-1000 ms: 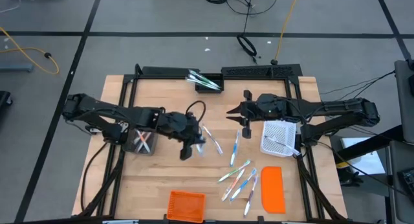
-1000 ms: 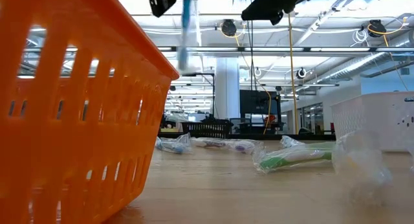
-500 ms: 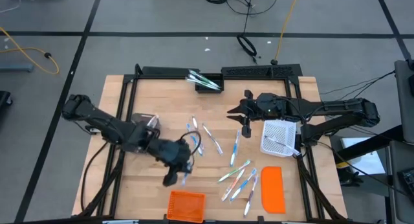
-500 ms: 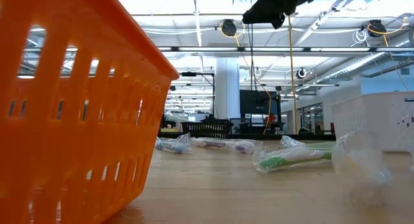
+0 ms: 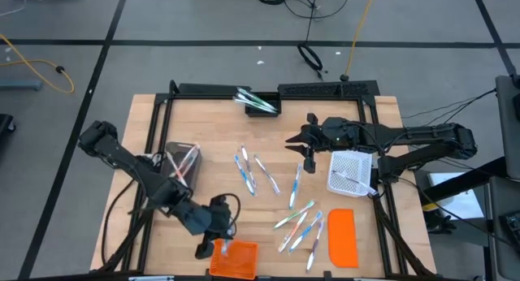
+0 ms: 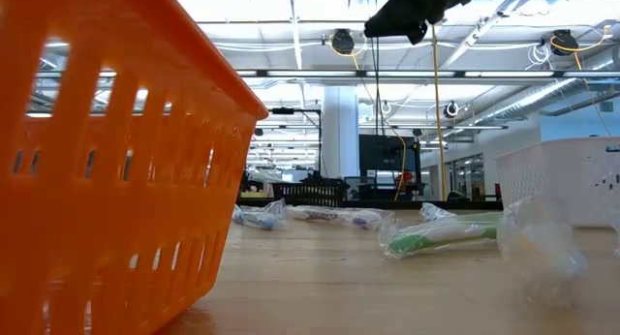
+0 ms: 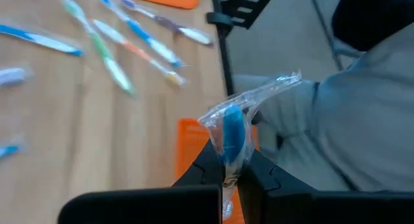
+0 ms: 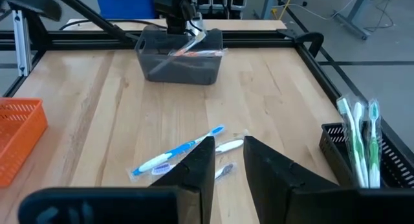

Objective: Pick & Place Toothbrushes
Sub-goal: Put the blue toothbrush into the orange bin

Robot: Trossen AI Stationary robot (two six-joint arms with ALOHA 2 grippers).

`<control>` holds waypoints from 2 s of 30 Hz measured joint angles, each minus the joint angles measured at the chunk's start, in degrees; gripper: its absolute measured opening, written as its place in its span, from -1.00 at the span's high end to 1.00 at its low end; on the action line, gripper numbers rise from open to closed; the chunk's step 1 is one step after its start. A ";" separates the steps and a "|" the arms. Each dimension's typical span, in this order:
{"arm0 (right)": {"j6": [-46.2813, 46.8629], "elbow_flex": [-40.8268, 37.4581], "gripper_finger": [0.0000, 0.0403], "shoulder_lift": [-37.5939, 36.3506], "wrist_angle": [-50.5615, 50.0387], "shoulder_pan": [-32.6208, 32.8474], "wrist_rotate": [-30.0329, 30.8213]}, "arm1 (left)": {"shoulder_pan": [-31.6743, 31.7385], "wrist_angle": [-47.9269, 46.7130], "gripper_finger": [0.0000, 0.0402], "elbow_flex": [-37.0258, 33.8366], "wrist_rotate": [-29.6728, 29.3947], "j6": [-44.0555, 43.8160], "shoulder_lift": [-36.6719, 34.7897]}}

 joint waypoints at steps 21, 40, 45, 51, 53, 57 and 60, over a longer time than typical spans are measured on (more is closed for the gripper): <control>0.00 -5.34 0.64 0.04 6.15 -0.02 -0.01 | -0.01 -0.66 0.64 -0.02 5.63 -12.70 6.81; 2.20 -5.34 0.64 0.02 -0.77 -0.02 -0.03 | 1.82 -1.07 0.59 -0.02 3.51 -3.96 6.81; 5.80 -5.96 0.64 0.26 -8.37 0.57 -0.09 | 3.45 -1.10 0.59 -0.02 3.51 -0.98 6.81; 9.33 -11.84 0.64 0.28 -6.69 2.15 -0.19 | 5.32 -1.15 0.60 -0.02 3.49 2.33 6.81; 11.36 -13.92 0.61 0.31 -5.06 2.45 -0.18 | 5.92 -1.30 0.60 -0.02 3.53 2.89 6.81; 16.42 -16.93 0.44 0.31 -2.68 2.73 -0.21 | 6.98 -1.84 0.60 -0.02 3.64 3.13 6.81; 19.52 -18.49 0.27 0.31 -1.82 2.73 -0.22 | 7.51 -2.33 0.60 -0.02 3.64 3.77 6.81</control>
